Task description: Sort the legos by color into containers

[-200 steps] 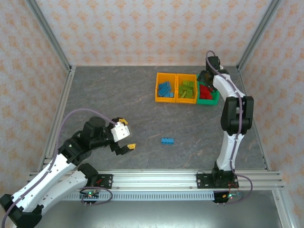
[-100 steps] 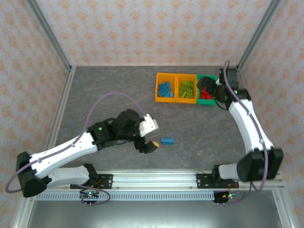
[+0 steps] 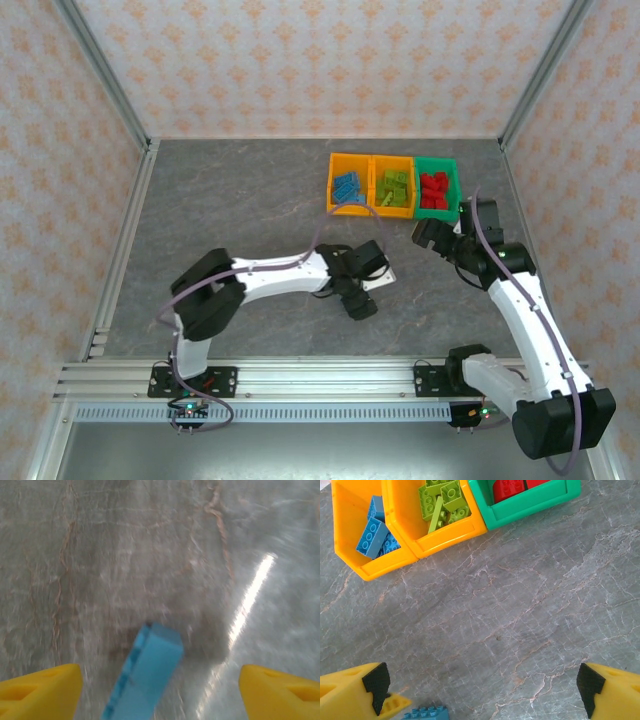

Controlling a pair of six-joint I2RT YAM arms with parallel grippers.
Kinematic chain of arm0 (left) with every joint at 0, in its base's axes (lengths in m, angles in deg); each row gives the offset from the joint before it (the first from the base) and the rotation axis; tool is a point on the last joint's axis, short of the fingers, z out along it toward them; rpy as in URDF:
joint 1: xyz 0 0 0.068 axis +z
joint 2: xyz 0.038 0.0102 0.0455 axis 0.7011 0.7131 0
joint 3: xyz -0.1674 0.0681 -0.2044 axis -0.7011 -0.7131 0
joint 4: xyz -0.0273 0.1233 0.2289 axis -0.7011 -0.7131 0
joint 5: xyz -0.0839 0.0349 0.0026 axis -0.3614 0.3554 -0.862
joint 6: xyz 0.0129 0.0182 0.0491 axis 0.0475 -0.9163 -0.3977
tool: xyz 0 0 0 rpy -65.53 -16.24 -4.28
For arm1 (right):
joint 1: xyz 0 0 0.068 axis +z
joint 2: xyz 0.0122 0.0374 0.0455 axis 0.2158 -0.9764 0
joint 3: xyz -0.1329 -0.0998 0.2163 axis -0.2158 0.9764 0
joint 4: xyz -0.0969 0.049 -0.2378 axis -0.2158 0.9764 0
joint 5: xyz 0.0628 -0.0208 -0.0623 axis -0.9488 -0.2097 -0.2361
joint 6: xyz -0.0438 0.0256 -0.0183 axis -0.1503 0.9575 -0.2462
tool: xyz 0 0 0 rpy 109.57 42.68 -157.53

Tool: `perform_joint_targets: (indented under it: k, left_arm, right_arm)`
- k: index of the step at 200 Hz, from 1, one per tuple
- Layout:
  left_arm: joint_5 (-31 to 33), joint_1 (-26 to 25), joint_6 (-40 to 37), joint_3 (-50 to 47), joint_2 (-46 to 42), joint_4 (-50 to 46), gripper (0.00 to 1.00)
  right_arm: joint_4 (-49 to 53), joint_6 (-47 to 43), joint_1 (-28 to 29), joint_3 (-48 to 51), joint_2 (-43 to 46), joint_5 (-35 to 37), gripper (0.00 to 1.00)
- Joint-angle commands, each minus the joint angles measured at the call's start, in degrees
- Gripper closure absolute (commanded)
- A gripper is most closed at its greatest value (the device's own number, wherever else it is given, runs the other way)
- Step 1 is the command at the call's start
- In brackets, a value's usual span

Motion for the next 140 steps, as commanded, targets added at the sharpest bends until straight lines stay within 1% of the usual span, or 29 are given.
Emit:
perform_joint_targets:
  k: [1,8,23,36,49,57,68,78,93,98,101,110,127,140]
  left_arm:
    - [3.20,-0.24,-2.28,2.26,3.04,-5.78,0.27]
    - [3.28,-0.26,-2.37,1.97,3.55,-5.60,0.33]
    - [3.36,-0.31,-2.46,1.16,4.11,-5.23,0.49]
    - [3.11,-0.31,-2.50,0.38,4.19,-4.88,0.56]
    - [2.93,-0.32,-2.42,-0.17,3.86,-4.76,0.71]
    - [2.92,-0.31,-2.29,-0.72,3.31,-4.28,0.78]
    - [3.31,-0.31,-2.11,-1.78,2.16,-3.31,0.81]
    - [3.79,-0.29,-2.04,-2.51,0.72,-2.37,0.87]
    - [4.53,-0.16,-1.85,-2.93,-2.06,-1.48,0.93]
    - [4.70,-0.09,-1.85,-2.77,-2.31,-1.16,0.94]
    - [4.76,0.06,-1.77,-2.63,-4.12,-0.95,0.95]
    - [4.81,0.69,-1.44,-2.05,-6.00,-0.07,0.96]
    - [3.88,3.83,-0.23,0.68,-7.66,1.40,0.97]
    - [3.54,7.44,1.18,4.64,-6.60,1.37,0.97]
  right_arm:
    - [0.99,0.71,-0.03,-0.16,0.69,1.04,0.02]
    - [1.10,0.69,-0.10,-0.27,0.69,0.87,0.02]
    - [1.40,0.75,-0.03,-0.45,0.69,0.90,0.02]
    - [1.49,0.92,-0.03,-0.46,0.70,1.12,0.02]
    - [1.42,1.28,0.01,-0.47,0.64,0.96,0.02]
    - [1.37,1.59,0.06,-0.38,0.60,0.55,0.02]
    - [1.25,1.71,0.10,-0.20,0.60,-0.70,0.02]
    - [1.36,1.71,0.21,0.03,0.69,-2.22,0.02]
    - [1.60,1.37,0.64,0.23,0.86,-5.89,0.02]
    - [1.61,1.18,0.86,0.40,1.01,-7.51,0.02]
    - [1.58,1.07,1.04,0.49,1.16,-8.26,0.02]
    - [1.38,0.98,1.71,0.81,1.66,-11.17,0.02]
    - [0.95,1.79,3.22,1.52,2.97,-15.36,0.02]
    - [-0.24,3.03,4.55,2.12,4.26,-17.94,0.01]
